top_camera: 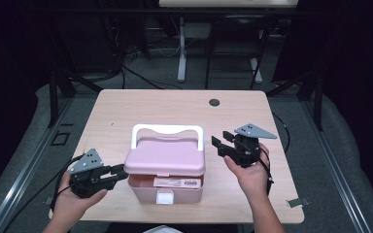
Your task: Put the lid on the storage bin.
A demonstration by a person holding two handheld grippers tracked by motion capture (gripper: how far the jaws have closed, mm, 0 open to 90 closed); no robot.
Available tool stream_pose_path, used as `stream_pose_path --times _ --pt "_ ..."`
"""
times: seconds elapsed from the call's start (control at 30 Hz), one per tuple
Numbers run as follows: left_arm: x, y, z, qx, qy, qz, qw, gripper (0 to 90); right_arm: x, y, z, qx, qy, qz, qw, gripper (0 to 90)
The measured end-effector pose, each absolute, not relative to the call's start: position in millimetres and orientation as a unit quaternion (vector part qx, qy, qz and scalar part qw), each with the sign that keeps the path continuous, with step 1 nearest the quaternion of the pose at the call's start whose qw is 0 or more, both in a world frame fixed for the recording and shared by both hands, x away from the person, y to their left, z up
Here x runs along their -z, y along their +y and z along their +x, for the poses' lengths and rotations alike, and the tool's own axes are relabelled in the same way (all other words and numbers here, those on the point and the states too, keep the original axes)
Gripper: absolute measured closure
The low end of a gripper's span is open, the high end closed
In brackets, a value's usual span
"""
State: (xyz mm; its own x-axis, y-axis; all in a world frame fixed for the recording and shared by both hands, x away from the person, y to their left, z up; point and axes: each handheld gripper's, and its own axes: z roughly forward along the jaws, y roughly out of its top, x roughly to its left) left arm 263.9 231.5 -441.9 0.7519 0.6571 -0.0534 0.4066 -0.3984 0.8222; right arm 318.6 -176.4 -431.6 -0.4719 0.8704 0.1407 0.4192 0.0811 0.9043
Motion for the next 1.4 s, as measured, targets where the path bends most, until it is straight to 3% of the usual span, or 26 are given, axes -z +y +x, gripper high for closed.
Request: stream_pose_path --times 1.4 --pt "468 237 250 -0.14 0.327 0.832 0.425 72.3 451 -174 331 -0.466 0.717 0.465 0.23 45.6"
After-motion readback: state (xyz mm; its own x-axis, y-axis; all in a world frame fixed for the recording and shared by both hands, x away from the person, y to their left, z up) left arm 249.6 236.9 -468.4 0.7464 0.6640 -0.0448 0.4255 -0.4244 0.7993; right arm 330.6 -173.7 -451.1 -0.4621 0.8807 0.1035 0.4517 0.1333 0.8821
